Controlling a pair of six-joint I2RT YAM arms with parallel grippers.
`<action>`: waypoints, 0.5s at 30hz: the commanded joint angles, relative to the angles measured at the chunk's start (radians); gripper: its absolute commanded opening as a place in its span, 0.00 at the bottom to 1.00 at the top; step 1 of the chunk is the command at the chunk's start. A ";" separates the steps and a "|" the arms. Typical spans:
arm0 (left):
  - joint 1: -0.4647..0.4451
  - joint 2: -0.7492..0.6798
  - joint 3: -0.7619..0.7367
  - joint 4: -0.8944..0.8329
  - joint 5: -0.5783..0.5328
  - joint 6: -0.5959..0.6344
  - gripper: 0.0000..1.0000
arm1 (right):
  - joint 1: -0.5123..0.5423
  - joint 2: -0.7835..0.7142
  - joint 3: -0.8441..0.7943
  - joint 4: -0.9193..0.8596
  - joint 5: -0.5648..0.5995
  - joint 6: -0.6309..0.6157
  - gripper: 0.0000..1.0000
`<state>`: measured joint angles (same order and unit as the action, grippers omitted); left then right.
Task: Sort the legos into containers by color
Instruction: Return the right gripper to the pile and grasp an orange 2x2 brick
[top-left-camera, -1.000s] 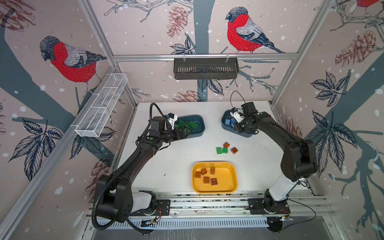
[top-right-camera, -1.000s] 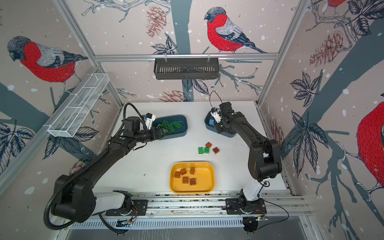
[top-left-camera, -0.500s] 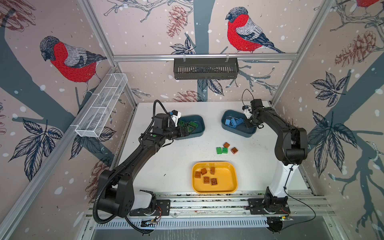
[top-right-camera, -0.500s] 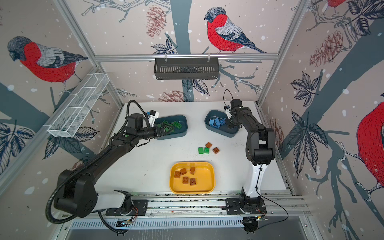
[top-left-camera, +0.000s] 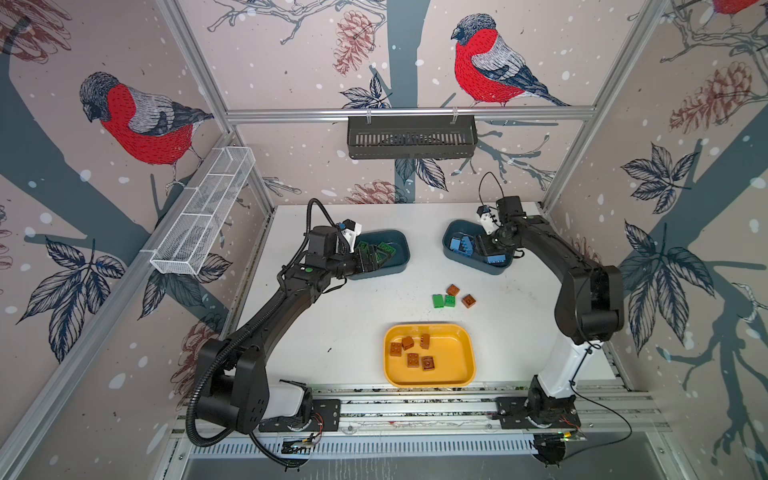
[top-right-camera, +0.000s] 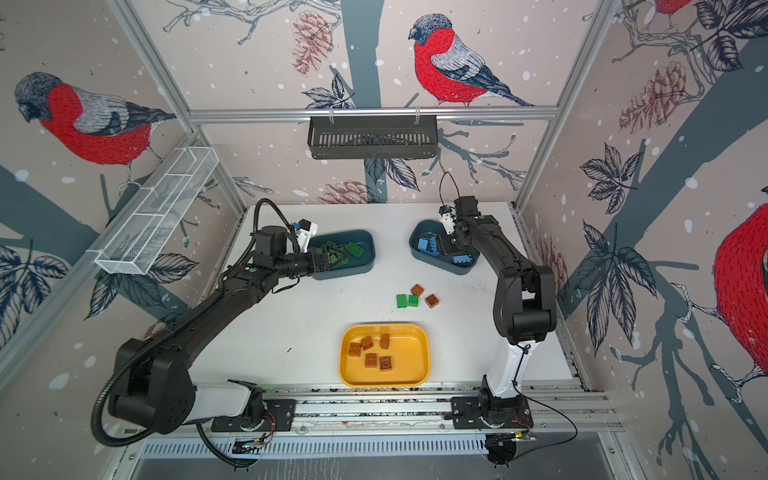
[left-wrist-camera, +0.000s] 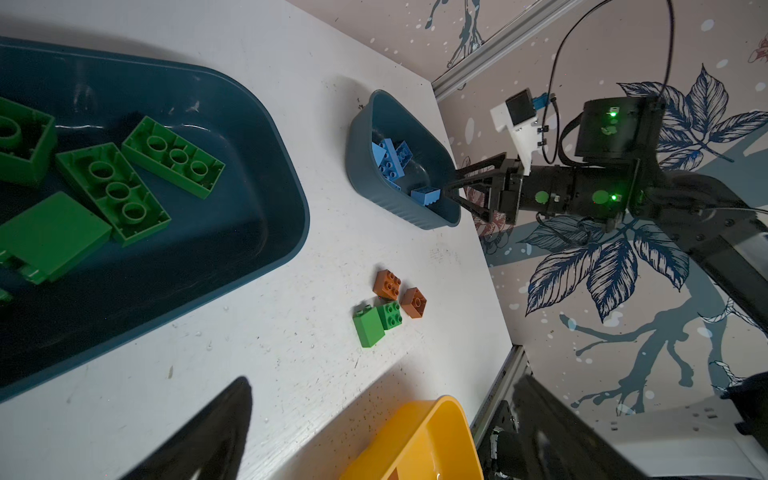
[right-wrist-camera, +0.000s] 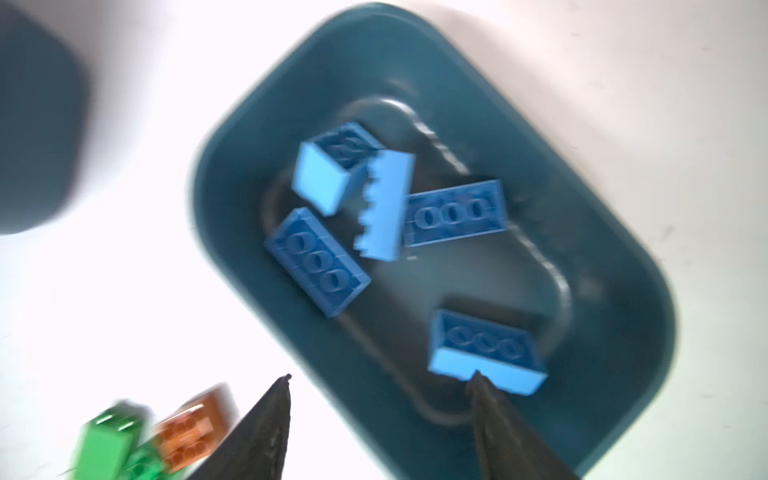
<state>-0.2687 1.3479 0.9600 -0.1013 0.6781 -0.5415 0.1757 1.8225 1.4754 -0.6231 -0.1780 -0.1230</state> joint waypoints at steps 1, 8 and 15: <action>0.003 -0.005 0.000 -0.006 -0.006 0.024 0.97 | 0.052 -0.064 -0.061 0.001 -0.055 0.151 0.73; 0.013 0.006 0.003 -0.021 0.006 0.040 0.97 | 0.186 -0.144 -0.201 -0.006 -0.007 0.156 0.75; 0.014 0.010 0.002 -0.024 0.013 0.044 0.97 | 0.268 -0.058 -0.217 -0.036 0.087 0.068 0.73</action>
<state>-0.2569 1.3594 0.9596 -0.1249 0.6807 -0.5152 0.4244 1.7405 1.2579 -0.6353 -0.1459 -0.0086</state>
